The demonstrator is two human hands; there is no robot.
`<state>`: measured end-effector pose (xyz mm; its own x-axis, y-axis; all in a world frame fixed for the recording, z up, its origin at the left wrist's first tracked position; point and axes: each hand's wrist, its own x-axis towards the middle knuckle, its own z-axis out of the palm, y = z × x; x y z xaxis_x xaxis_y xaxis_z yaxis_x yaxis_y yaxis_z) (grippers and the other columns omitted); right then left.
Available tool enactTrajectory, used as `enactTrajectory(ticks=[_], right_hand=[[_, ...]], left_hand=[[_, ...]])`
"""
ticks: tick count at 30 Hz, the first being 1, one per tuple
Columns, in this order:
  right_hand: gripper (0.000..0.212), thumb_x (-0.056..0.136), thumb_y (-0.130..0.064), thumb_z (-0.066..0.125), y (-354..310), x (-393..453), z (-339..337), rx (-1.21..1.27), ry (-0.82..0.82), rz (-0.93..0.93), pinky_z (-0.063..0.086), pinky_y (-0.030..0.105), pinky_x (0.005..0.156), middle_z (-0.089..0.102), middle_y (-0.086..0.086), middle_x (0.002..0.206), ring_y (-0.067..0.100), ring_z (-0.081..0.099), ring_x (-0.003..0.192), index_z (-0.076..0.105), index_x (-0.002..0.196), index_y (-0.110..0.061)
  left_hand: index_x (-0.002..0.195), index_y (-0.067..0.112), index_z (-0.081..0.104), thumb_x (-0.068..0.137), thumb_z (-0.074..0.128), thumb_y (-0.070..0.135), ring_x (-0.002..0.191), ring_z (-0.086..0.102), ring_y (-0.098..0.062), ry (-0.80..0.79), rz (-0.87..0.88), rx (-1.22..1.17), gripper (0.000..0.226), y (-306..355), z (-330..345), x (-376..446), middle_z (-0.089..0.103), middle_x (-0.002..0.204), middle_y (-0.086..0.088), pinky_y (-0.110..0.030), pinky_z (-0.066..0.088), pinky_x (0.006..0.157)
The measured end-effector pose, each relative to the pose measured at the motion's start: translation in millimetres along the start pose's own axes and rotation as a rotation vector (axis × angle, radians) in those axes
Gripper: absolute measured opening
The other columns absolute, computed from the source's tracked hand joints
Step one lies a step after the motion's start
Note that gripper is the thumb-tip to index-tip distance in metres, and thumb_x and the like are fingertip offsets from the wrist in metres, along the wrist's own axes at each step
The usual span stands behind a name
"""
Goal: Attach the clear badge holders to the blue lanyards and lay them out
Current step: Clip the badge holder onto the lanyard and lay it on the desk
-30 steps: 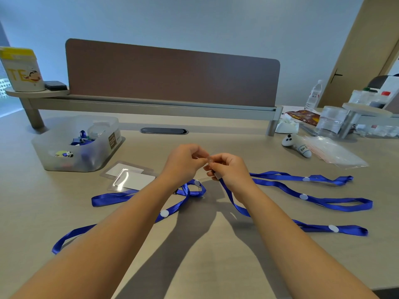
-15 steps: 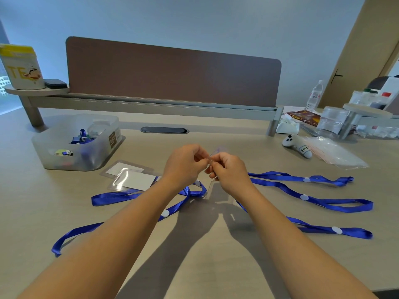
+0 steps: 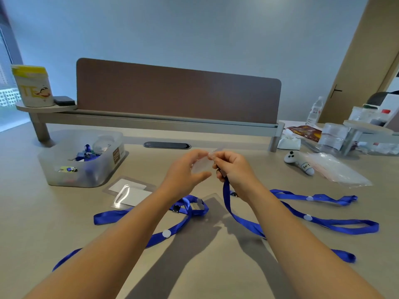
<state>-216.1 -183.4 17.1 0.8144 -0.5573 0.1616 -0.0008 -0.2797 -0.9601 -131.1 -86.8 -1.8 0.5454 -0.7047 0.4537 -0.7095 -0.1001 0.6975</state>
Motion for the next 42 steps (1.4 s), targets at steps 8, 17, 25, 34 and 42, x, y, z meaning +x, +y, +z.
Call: enactTrajectory(ticks=[8, 17, 25, 34, 42], right_hand=[[0.022, 0.086, -0.002, 0.053, 4, 13, -6, -0.234, -0.014, 0.038, 0.037, 0.015, 0.049, 0.05, -0.003, 0.081, 0.008, 0.047, 0.062, 0.045, 0.101, -0.017], [0.031, 0.094, -0.023, 0.042, 20, 39, -17, -0.917, 0.187, -0.143, 0.036, 0.027, 0.06, 0.056, 0.008, 0.092, 0.021, 0.049, 0.077, 0.067, 0.102, -0.007], [0.034, 0.096, -0.028, 0.038, 32, 58, 2, -0.887, 0.138, 0.124, 0.038, 0.026, 0.049, 0.061, 0.006, 0.066, 0.028, 0.06, 0.066, 0.065, 0.088, -0.009], [0.044, 0.095, -0.012, 0.038, 27, 79, 6, -0.349, 0.24, -0.024, 0.04, 0.02, 0.09, 0.042, 0.006, 0.145, 0.017, 0.045, 0.123, 0.036, 0.139, -0.012], [0.049, 0.095, -0.034, 0.035, 28, 108, -40, -0.827, 0.299, 0.033, -0.002, 0.053, 0.115, 0.029, 0.003, 0.152, 0.025, 0.02, 0.141, 0.03, 0.142, -0.019]], left_hand=[[0.108, 0.008, 0.059, 0.088, 0.046, 0.005, 0.095, 0.058, -0.028, 0.322, 0.121, 0.198, 0.024, -2, -11, 18, 0.066, 0.107, -0.016, -0.026, 0.041, 0.075], [0.109, 0.011, 0.06, 0.088, 0.046, 0.004, 0.098, 0.059, -0.033, 0.307, 0.167, 0.484, 0.026, -24, -18, 28, 0.067, 0.107, -0.016, -0.037, 0.048, 0.079], [0.093, 0.01, 0.067, 0.077, 0.058, -0.005, 0.075, 0.066, -0.037, 0.246, 0.205, 0.607, 0.024, -46, -24, 41, 0.073, 0.086, -0.018, -0.042, 0.054, 0.065], [0.096, 0.007, 0.066, 0.079, 0.058, 0.0, 0.076, 0.066, -0.038, 0.302, 0.185, 0.56, 0.02, -60, -23, 62, 0.073, 0.089, -0.019, -0.041, 0.055, 0.065], [0.1, 0.007, 0.065, 0.084, 0.047, -0.001, 0.083, 0.063, -0.039, 0.287, 0.213, 0.447, 0.025, -52, 8, 105, 0.071, 0.094, -0.02, -0.041, 0.051, 0.069]])
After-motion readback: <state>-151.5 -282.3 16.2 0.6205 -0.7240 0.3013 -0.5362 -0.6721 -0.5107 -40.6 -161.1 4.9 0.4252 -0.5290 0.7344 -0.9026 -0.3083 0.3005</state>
